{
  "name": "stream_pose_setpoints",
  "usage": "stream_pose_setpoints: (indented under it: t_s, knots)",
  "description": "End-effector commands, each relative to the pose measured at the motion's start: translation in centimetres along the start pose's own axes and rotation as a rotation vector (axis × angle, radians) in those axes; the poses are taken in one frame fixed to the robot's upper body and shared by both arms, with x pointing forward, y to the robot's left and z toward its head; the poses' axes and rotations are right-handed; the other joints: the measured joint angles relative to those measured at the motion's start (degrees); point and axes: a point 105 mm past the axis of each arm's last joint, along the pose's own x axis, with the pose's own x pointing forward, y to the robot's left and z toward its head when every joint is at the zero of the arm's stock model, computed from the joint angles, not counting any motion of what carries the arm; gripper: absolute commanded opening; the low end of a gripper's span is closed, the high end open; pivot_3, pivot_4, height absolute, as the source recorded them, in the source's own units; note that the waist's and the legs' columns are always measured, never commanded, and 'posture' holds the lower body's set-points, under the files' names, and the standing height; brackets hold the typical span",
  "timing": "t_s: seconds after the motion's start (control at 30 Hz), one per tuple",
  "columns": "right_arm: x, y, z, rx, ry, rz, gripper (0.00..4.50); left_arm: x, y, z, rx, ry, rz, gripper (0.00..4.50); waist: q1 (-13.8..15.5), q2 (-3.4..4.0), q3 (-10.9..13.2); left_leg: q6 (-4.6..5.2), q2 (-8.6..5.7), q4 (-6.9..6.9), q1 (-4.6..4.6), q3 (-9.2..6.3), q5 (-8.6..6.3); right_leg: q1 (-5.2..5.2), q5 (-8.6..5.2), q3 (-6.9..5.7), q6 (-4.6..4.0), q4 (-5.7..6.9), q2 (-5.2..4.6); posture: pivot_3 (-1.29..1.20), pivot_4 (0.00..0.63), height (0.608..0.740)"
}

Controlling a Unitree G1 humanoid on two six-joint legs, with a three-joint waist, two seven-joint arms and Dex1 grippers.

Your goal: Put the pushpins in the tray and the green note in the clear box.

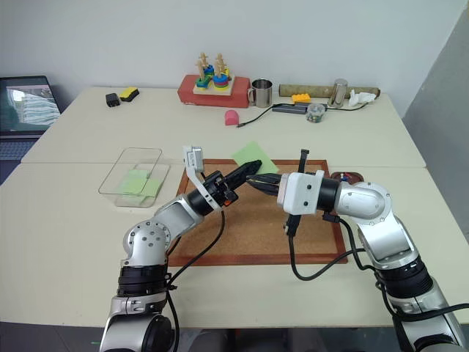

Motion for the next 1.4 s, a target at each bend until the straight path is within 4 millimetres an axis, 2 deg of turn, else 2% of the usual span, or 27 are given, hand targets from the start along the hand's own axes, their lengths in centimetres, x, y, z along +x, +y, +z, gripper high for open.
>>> stream_pose_setpoints:
  t_s: [0.03, 0.13, 0.23, 0.37, 0.5, 0.67, 0.8, 0.9, 0.97, 1.03, 1.07, 1.13, 1.33, 1.4]
  knots:
    - [-0.4, -0.5, 1.6, -0.034, -0.055, -0.036, 0.00, 0.3, 0.0, 0.6, 0.046, -0.021, 0.005, 0.01, 0.0, 0.00, 0.0, 0.00, 0.00, 0.00, -0.01, 0.00, 0.00, 0.00, 0.00, 0.00, 0.00, 0.00, 0.00, 0.00, 0.150, 0.740]
    - [-1.1, -1.2, 1.0, 0.024, -0.021, -0.088, 0.00, 0.3, 0.2, 0.5, 0.065, -0.013, 0.013, 0.01, 0.1, 0.00, 0.0, 0.00, 0.00, 0.01, -0.01, 0.00, 0.00, 0.00, 0.00, 0.00, 0.00, 0.00, 0.00, 0.00, 0.150, 0.740]
    - [-3.6, -2.3, -2.3, 0.080, 0.149, -0.142, 0.00, 0.0, -0.1, 0.6, 0.098, -0.004, 0.006, 0.01, 0.1, 0.00, 0.0, 0.00, 0.00, 0.01, -0.01, 0.00, 0.00, 0.00, 0.00, 0.00, 0.00, 0.00, 0.00, 0.00, 0.150, 0.740]
    - [-7.4, -2.8, -7.3, 0.207, 0.382, -0.230, 0.00, -0.7, -0.3, 1.1, 0.148, 0.004, 0.004, 0.01, 0.2, -0.02, 0.0, 0.01, -0.04, 0.01, -0.01, 0.01, 0.00, 0.02, 0.00, 0.01, 0.00, -0.02, -0.03, 0.00, 0.150, 0.740]
    - [-10.2, -2.9, -11.4, 0.255, 0.590, -0.298, 0.00, -1.3, -0.7, 0.9, 0.204, 0.042, -0.004, 0.01, -0.1, -0.02, 0.0, 0.01, -0.02, -0.01, 0.01, 0.06, -0.01, 0.00, 0.00, 0.06, -0.01, -0.01, -0.02, 0.00, 0.150, 0.740]
    - [-11.9, -1.9, -15.5, 0.313, 0.769, -0.312, 0.00, -1.3, -1.2, 0.7, 0.241, 0.064, -0.016, 0.01, -0.1, -0.02, 0.0, 0.01, -0.01, -0.02, 0.03, 0.11, -0.01, -0.02, 0.00, 0.11, 0.00, 0.00, 0.00, 0.00, 0.150, 0.740]
    - [-12.7, -1.8, -17.9, 0.320, 0.857, -0.328, 0.00, -1.2, -1.3, 0.6, 0.251, 0.062, -0.014, 0.01, -0.1, -0.02, 0.0, 0.01, -0.03, 0.00, 0.02, 0.12, 0.00, -0.01, 0.00, 0.11, 0.00, 0.00, -0.01, 0.00, 0.150, 0.740]
    - [-13.0, -1.8, -18.8, 0.376, 0.873, -0.357, 0.00, -1.3, -1.4, 0.7, 0.259, 0.061, -0.012, 0.01, -0.1, -0.02, 0.0, 0.01, -0.02, -0.01, 0.02, 0.15, 0.00, -0.02, 0.00, 0.12, 0.00, -0.01, -0.02, 0.00, 0.150, 0.740]
    - [-13.3, -2.0, -19.1, 0.387, 0.880, -0.377, 0.44, -1.4, -1.4, 0.8, 0.265, 0.060, -0.009, 0.00, -0.1, -0.02, 0.0, 0.01, -0.02, -0.02, 0.01, 0.15, 0.00, -0.02, 0.00, 0.12, 0.00, -0.03, -0.02, 0.00, 0.150, 0.740]
    - [-13.4, -2.2, -19.1, 0.396, 0.880, -0.387, 0.62, -1.5, -1.4, 0.8, 0.269, 0.059, -0.005, 0.00, -0.1, -0.02, 0.0, 0.01, -0.01, -0.02, 0.01, 0.15, 0.00, -0.02, 0.00, 0.12, 0.00, -0.04, -0.02, 0.00, 0.150, 0.740]
    - [-13.4, -2.2, -19.1, 0.404, 0.876, -0.388, 0.92, -1.5, -1.3, 0.9, 0.271, 0.058, -0.003, 0.00, -0.1, -0.02, 0.0, 0.00, -0.02, -0.02, 0.00, 0.15, 0.00, -0.02, 0.00, 0.13, 0.00, -0.03, -0.02, 0.00, 0.150, 0.740]
    - [-13.4, -2.4, -18.9, 0.407, 0.870, -0.393, 1.19, -1.5, -1.3, 0.9, 0.273, 0.057, -0.001, 0.00, -0.1, -0.02, 0.0, 0.01, -0.02, -0.02, 0.01, 0.16, 0.00, -0.02, 0.00, 0.13, 0.00, -0.03, -0.02, 0.00, 0.150, 0.740]
    - [-13.8, -2.9, -18.5, 0.412, 0.861, -0.420, 2.41, -1.5, -1.3, 1.1, 0.278, 0.057, -0.002, 0.00, -0.1, -0.02, 0.0, 0.01, -0.02, -0.01, 0.01, 0.16, 0.00, -0.02, 0.00, 0.13, 0.00, -0.02, -0.02, 0.00, 0.150, 0.740]
    - [-14.2, -3.0, -18.5, 0.423, 0.868, -0.432, 2.41, -1.4, -1.3, 1.2, 0.280, 0.057, -0.002, 0.00, -0.1, -0.02, 0.0, 0.01, -0.02, -0.01, 0.01, 0.15, 0.00, -0.02, 0.00, 0.12, 0.00, -0.02, -0.02, 0.00, 0.150, 0.740]
